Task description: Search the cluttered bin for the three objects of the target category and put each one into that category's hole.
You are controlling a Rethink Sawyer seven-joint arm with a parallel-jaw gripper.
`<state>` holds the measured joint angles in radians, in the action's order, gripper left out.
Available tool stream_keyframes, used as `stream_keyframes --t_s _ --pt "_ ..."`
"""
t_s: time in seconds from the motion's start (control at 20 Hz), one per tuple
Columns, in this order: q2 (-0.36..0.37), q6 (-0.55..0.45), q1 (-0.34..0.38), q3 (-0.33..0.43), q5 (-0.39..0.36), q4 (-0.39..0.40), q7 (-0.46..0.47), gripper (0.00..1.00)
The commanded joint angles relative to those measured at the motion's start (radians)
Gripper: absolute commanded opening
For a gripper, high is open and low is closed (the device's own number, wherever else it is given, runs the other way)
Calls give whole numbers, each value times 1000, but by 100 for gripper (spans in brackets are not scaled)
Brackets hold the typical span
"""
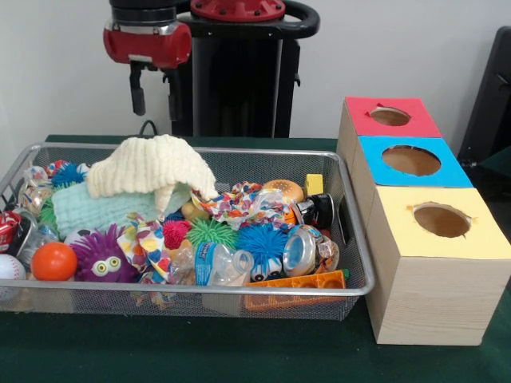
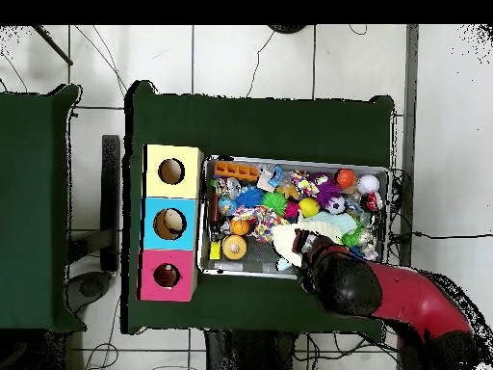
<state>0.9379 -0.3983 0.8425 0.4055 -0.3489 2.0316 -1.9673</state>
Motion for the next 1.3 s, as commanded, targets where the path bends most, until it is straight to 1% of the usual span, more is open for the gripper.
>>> stream_keyframes --t_s 0.05,0.1,0.2,0.3,0.4,0.45,0.5,0.55,0.6,0.65,0.8,0.85,1.05,1.15,1.3 --pt "-86 189 67 197 19 88 -23 100" --pt "-95 195 71 201 16 86 -27 100" --pt "-109 199 61 187 6 71 -39 100" --pt "-110 179 19 120 -22 29 -39 100" --pt "-135 158 -22 40 -66 -35 -21 100" --pt "-189 174 -48 -6 -99 -82 -16 100" --pt "-221 192 -61 -31 -118 -107 -14 100" --pt "-263 205 -78 -66 -138 -149 -14 100" --pt "-283 208 -85 -82 -145 -168 -15 100" --pt "-310 195 -67 -79 -164 -174 10 100" --pt "-339 181 -99 -143 -203 -210 1 100" --pt "-361 179 -90 -143 -216 -228 13 100" --pt "-395 209 -74 -145 -247 -238 9 100" --pt "-411 219 -75 -151 -251 -245 -8 100" --pt "-414 214 -84 -170 -246 -248 -32 100"
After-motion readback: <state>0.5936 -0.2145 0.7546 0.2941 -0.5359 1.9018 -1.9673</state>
